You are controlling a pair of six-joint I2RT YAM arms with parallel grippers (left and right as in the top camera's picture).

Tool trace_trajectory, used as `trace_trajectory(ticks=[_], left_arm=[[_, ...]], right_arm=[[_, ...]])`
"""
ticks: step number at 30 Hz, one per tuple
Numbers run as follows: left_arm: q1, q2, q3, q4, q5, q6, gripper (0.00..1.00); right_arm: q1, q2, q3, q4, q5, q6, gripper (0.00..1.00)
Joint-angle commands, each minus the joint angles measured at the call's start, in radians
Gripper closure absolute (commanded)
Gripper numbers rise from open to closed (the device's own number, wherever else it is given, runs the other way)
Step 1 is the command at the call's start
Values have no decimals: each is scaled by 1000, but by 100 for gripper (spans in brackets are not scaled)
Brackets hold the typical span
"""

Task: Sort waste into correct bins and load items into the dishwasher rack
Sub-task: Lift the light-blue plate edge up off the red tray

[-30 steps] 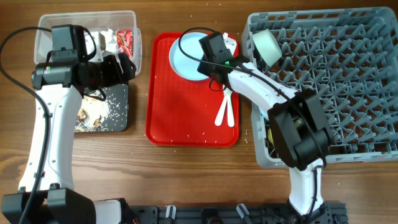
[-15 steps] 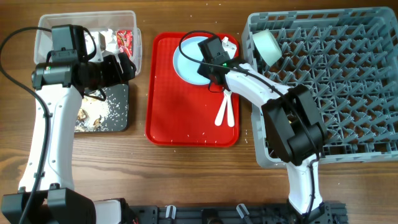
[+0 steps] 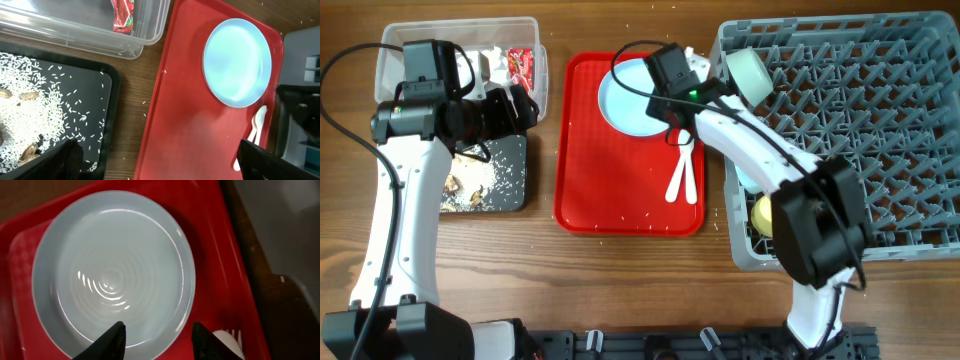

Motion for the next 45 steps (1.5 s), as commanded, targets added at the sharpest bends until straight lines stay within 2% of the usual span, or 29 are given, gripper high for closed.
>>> trace_trajectory(ticks=[1, 14, 23, 29, 32, 39, 42, 44, 45], left_arm=[[3, -3, 14, 2, -6, 5, 0], [3, -3, 14, 2, -6, 5, 0], [3, -3, 14, 2, -6, 5, 0], [3, -3, 14, 2, -6, 5, 0], [3, -3, 14, 2, -6, 5, 0], [3, -2, 14, 2, -6, 5, 0], [3, -2, 14, 2, -6, 5, 0], [3, -3, 14, 2, -6, 5, 0], [3, -3, 14, 2, -6, 5, 0]], right_arm=[[1, 13, 15, -22, 57, 46, 56], [-44, 114, 15, -54, -45, 101, 64], [-49, 122, 8, -48, -78, 94, 81], [-49, 133, 3, -25, -83, 77, 81], [-49, 147, 3, -12, -102, 74, 77], [-49, 174, 3, -1, -155, 75, 75], [-49, 187, 3, -1, -195, 76, 84], [-49, 187, 3, -2, -214, 74, 95], [-49, 186, 5, -3, -215, 73, 95]])
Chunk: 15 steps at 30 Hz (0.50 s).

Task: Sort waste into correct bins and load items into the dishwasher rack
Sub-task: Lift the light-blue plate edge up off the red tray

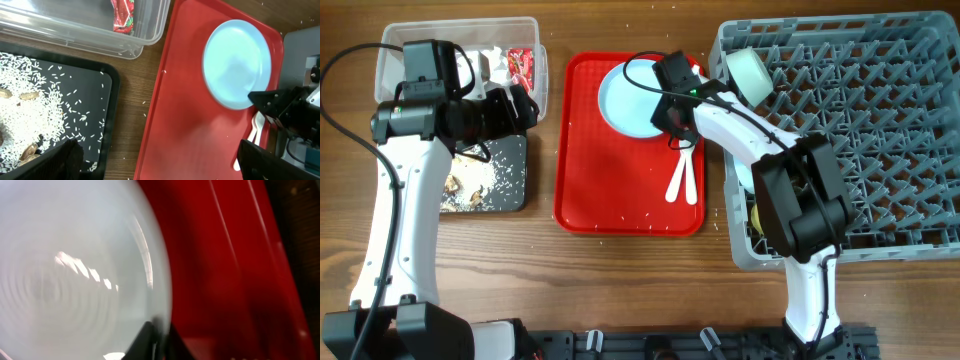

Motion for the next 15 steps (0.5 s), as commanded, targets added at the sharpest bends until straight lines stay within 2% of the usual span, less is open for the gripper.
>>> trace_trajectory(ticks=[1, 5, 11, 15], left_arm=[[3, -3, 14, 2, -6, 5, 0], [3, -3, 14, 2, -6, 5, 0], [3, -3, 14, 2, -6, 5, 0], [3, -3, 14, 2, -6, 5, 0]], right_arm=[[4, 32, 0, -11, -61, -18, 96], [2, 22, 18, -8, -76, -70, 96], [-2, -121, 78, -16, -61, -394, 96], [-2, -280, 79, -41, 89, -498, 95]])
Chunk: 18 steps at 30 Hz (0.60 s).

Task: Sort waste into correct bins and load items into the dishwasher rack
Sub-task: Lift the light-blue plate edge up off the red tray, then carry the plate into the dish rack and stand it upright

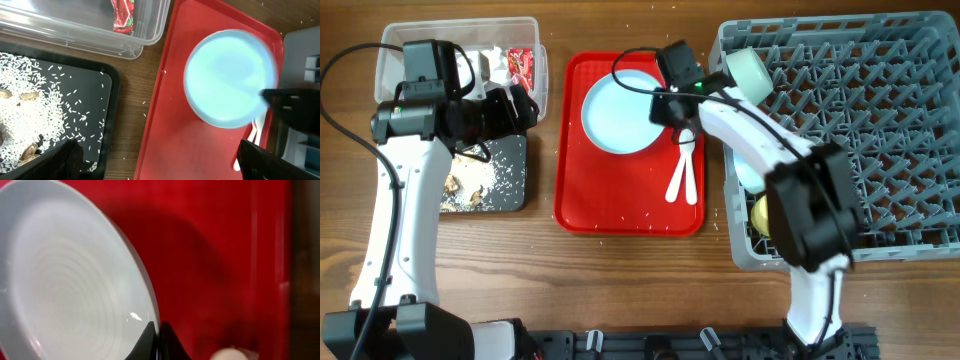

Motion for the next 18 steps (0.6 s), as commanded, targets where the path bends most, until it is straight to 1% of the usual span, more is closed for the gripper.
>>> trace_trajectory(ticks=[1, 2, 6, 8, 10, 12, 14, 18], left_arm=[[3, -3, 14, 2, -5, 5, 0], [3, -3, 14, 2, -5, 5, 0], [3, -3, 14, 2, -5, 5, 0], [3, -2, 14, 2, -5, 5, 0], [3, -2, 14, 2, -5, 5, 0], [3, -3, 14, 2, -5, 5, 0], [3, -2, 14, 2, -5, 5, 0], [3, -2, 14, 2, -5, 5, 0]], right_arm=[[-2, -229, 47, -19, 182, -195, 96], [-3, -302, 47, -47, 290, -266, 96], [-4, -439, 47, -123, 586, -307, 96], [-10, -479, 47, -145, 698, -368, 96], [-28, -511, 47, -164, 858, -520, 96], [-60, -515, 47, -164, 974, -634, 96], [-105, -514, 43, -157, 1035, -694, 96], [-202, -514, 33, -152, 1033, -742, 96]])
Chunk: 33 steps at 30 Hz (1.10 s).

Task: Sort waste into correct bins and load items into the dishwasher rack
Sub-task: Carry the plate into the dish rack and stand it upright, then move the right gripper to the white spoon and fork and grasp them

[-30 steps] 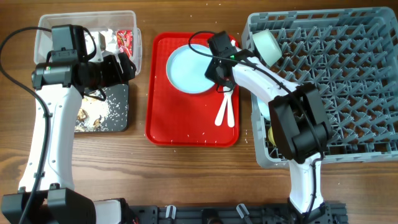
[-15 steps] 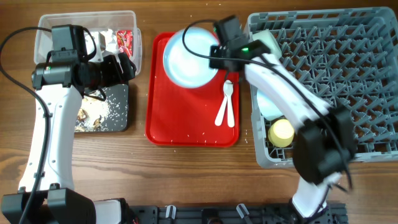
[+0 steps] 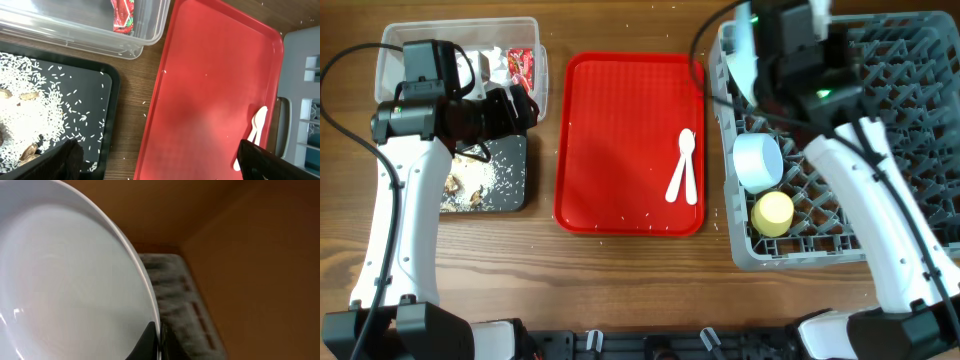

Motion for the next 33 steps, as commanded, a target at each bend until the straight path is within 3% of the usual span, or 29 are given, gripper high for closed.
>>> trace_trajectory(ticks=[1, 5, 18, 19, 20, 21, 22, 23, 25, 27, 33], left_arm=[[3, -2, 14, 2, -6, 5, 0], [3, -3, 14, 2, -6, 5, 0], [3, -3, 14, 2, -6, 5, 0], [3, -2, 14, 2, -6, 5, 0], [3, -3, 14, 2, -6, 5, 0], [3, -2, 14, 2, -6, 5, 0], [3, -3, 14, 2, -6, 5, 0], [3, -3, 14, 2, -6, 5, 0], [3, -3, 14, 2, -6, 5, 0], [3, -3, 14, 2, -6, 5, 0], [3, -3, 14, 2, -6, 5, 0]], right_arm=[[-87, 1, -14, 35, 100, -148, 96], [-146, 53, -25, 91, 48, -294, 96], [-159, 328, -25, 92, 27, -303, 95], [-157, 335, -25, 90, -9, -304, 92], [-156, 335, -25, 90, -61, -303, 82], [-156, 335, -25, 90, -122, -298, 68], [-156, 333, -25, 92, -148, -285, 42], [-156, 331, -24, 95, -157, -266, 27], [-156, 314, -24, 100, -163, -220, 7], [-156, 285, -22, 99, -213, -216, 0], [-156, 83, -15, 53, -473, -61, 0]])
